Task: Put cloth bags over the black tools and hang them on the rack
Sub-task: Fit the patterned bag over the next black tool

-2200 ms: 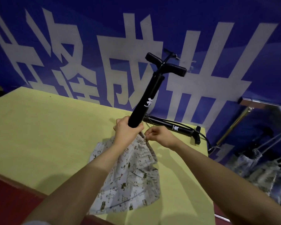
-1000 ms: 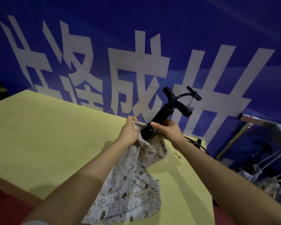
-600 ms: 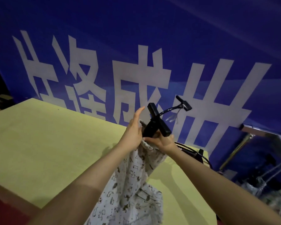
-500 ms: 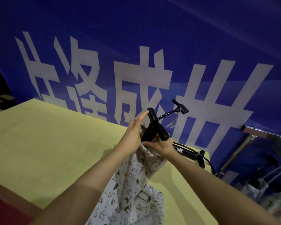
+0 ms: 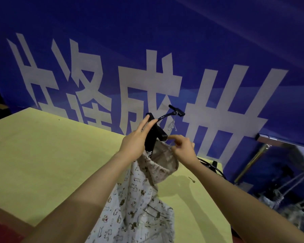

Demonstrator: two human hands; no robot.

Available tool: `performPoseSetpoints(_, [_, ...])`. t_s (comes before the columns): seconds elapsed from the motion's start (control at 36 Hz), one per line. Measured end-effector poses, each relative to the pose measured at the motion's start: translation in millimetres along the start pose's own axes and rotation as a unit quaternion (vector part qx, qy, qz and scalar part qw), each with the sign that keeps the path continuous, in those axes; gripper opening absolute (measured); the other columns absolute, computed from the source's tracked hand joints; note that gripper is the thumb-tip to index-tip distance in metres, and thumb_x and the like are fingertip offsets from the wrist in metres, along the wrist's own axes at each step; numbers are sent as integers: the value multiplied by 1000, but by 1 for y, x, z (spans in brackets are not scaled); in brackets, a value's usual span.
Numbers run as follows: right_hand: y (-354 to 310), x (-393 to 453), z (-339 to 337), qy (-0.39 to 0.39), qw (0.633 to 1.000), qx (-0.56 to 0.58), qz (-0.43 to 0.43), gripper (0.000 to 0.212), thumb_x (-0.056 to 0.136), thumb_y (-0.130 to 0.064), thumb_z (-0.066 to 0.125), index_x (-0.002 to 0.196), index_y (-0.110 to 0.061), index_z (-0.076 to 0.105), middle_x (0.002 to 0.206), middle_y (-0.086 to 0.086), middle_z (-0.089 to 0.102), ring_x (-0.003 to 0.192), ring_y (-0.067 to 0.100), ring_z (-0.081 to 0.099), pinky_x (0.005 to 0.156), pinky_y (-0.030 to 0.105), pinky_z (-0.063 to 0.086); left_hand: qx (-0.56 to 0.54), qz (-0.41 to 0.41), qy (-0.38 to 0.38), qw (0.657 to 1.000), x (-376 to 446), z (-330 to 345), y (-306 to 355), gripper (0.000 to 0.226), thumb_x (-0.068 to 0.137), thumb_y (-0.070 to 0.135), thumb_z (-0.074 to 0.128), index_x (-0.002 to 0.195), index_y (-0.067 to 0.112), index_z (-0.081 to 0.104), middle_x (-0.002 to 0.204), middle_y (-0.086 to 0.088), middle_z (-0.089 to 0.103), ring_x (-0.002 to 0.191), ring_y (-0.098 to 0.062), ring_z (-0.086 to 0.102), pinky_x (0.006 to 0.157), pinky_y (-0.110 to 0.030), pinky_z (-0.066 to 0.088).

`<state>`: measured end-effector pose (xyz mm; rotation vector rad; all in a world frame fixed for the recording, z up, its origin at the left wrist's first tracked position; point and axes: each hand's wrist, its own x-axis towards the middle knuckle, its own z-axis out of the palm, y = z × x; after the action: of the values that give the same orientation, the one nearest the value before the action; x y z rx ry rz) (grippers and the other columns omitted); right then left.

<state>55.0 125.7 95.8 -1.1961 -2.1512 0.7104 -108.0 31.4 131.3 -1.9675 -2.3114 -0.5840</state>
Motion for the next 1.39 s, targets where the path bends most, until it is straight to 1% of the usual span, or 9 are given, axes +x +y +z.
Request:
performPoseSetpoints(0.08, [-4, 7, -6, 67, 997, 40, -7, 38, 84, 0, 49, 109, -22, 67, 71, -3, 54, 87, 29, 56, 93, 43, 43, 35, 11, -2, 999, 3, -4, 0, 97, 78, -17, 44, 148, 37, 4, 158, 14, -11, 68, -19, 52, 45, -29, 39])
performPoseSetpoints(0.14, [-16, 8, -12, 110, 991, 79, -13, 30, 89, -2, 50, 109, -18, 66, 78, 0, 57, 74, 14, 58, 77, 27, 52, 53, 25, -7, 998, 3, -6, -1, 96, 78, -16, 44, 147, 36, 3, 159, 14, -7, 68, -19, 52, 48, -31, 44])
performPoseSetpoints(0.19, [-30, 11, -18, 139, 980, 139, -27, 23, 93, -3, 50, 111, -10, 62, 77, 2, 56, 55, 1, 51, 55, 12, 45, 66, 43, -13, 997, 3, -8, -3, 94, 78, -14, 43, 147, 38, 6, 159, 14, -1, 73, -20, 55, 52, -33, 46])
performPoseSetpoints(0.42, [-78, 30, -41, 156, 964, 212, -29, 13, 96, -19, 51, 88, -10, 57, 65, -2, 56, 53, 4, 52, 47, 15, 43, 97, 91, -33, 991, 7, -18, 0, 77, 85, -10, 37, 143, 38, 25, 158, 5, 8, 119, -27, 48, 66, -37, 47])
performPoseSetpoints(0.67, [-60, 19, -43, 22, 999, -28, 4, 22, 87, -19, 52, 78, -5, 65, 61, 3, 57, 52, 13, 45, 50, 24, 34, -100, 48, 4, 994, 11, -18, -5, 43, 94, 0, 36, 125, 24, 53, 153, 12, 29, 126, -23, 48, 87, -39, 50])
performPoseSetpoints(0.89, [-41, 16, -36, -111, 945, -305, -39, 63, 71, -72, 60, 111, -23, 65, 112, 3, 55, 104, 21, 54, 73, 31, 45, -184, -3, 18, 983, 6, -21, 5, 33, 97, 13, 35, 117, 17, 61, 148, 7, 40, 130, -19, 44, 106, -35, 40])
performPoseSetpoints(1.0, [-37, 9, -27, -71, 935, -342, -56, 36, 87, -47, 60, 110, -20, 66, 108, 2, 55, 98, 20, 56, 68, 31, 47, -141, -20, 23, 990, 3, -23, 13, 30, 96, 29, 39, 117, 20, 58, 148, 9, 39, 123, -20, 50, 94, -34, 45])
performPoseSetpoints(1.25, [-38, 4, -36, -22, 998, -48, -18, 26, 97, -20, 49, 89, -6, 69, 94, 6, 61, 83, 21, 57, 66, 31, 43, -99, -75, 20, 992, 4, -18, 14, 34, 92, 38, 40, 121, 21, 48, 153, 7, 29, 129, -28, 41, 98, -41, 44])
performPoseSetpoints(1.39, [-66, 6, -47, 4, 955, 288, 70, 33, 95, -11, 47, 64, -12, 55, 65, 4, 54, 67, 19, 52, 75, 35, 49, -105, -88, 1, 991, 1, -20, 23, 43, 94, 35, 41, 132, 16, 44, 154, 3, 26, 132, -26, 36, 102, -42, 40])
